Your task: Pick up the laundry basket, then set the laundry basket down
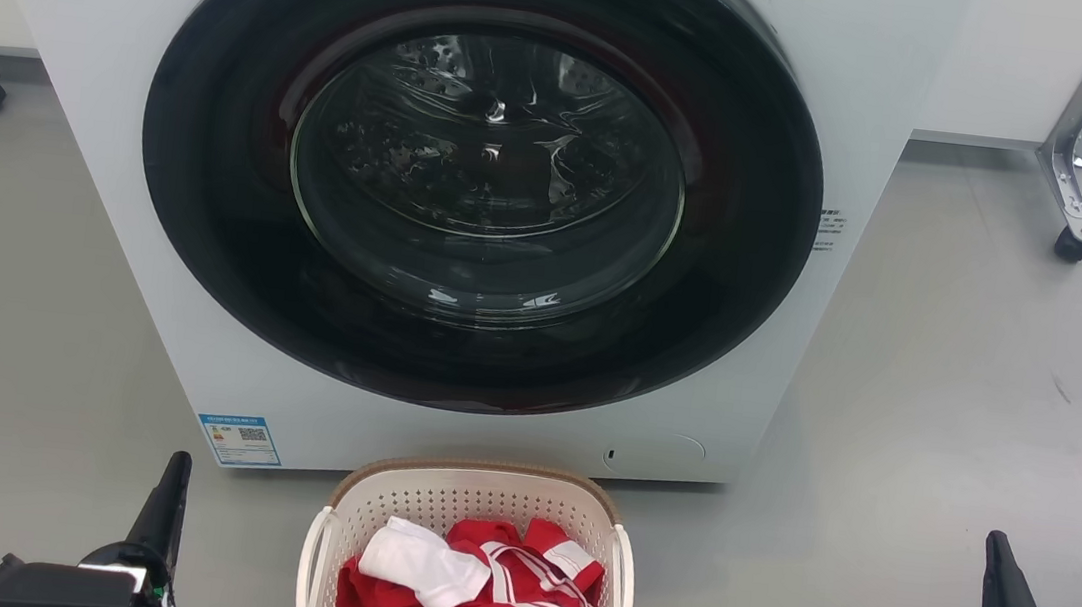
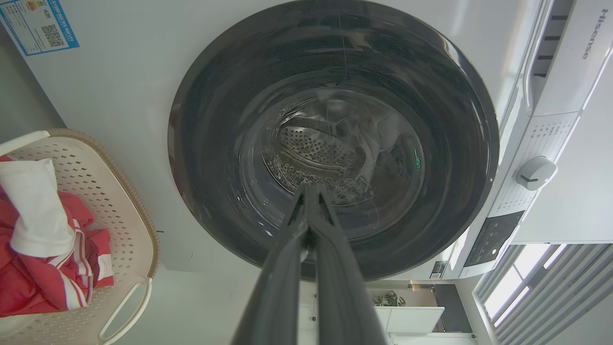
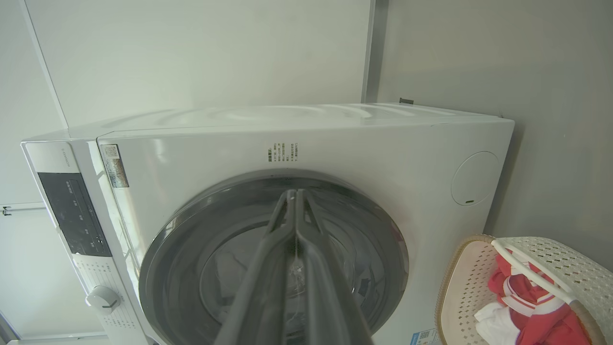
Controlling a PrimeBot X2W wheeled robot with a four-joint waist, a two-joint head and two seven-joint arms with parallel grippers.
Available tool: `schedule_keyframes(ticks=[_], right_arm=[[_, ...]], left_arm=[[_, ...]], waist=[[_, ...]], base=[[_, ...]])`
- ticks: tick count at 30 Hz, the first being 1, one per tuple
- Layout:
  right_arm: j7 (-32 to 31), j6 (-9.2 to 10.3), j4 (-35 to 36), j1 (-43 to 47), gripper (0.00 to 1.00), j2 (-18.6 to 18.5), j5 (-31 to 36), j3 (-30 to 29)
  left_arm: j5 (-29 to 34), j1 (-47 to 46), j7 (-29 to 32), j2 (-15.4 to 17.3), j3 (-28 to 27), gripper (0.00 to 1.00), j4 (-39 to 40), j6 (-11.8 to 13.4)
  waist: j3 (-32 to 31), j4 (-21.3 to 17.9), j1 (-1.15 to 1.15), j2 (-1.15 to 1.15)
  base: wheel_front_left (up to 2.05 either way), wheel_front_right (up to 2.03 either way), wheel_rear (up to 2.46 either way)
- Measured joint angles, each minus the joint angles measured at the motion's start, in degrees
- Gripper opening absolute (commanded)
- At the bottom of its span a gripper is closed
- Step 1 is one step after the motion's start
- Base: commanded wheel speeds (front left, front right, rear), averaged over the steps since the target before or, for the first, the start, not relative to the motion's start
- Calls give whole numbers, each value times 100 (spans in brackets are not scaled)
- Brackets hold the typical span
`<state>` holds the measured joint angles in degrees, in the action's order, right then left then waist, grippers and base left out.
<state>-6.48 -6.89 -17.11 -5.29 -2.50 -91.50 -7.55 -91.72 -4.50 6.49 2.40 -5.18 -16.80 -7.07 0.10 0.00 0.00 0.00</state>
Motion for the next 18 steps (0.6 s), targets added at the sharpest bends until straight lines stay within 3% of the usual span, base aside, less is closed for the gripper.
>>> schedule_keyframes(ticks=[18], right_arm=[[0,0,0,0,0,0,0,0]], left_arm=[[0,0,-1,0,1,0,-3,0]], waist=[[0,0,0,0]], base=[[0,0,0]])
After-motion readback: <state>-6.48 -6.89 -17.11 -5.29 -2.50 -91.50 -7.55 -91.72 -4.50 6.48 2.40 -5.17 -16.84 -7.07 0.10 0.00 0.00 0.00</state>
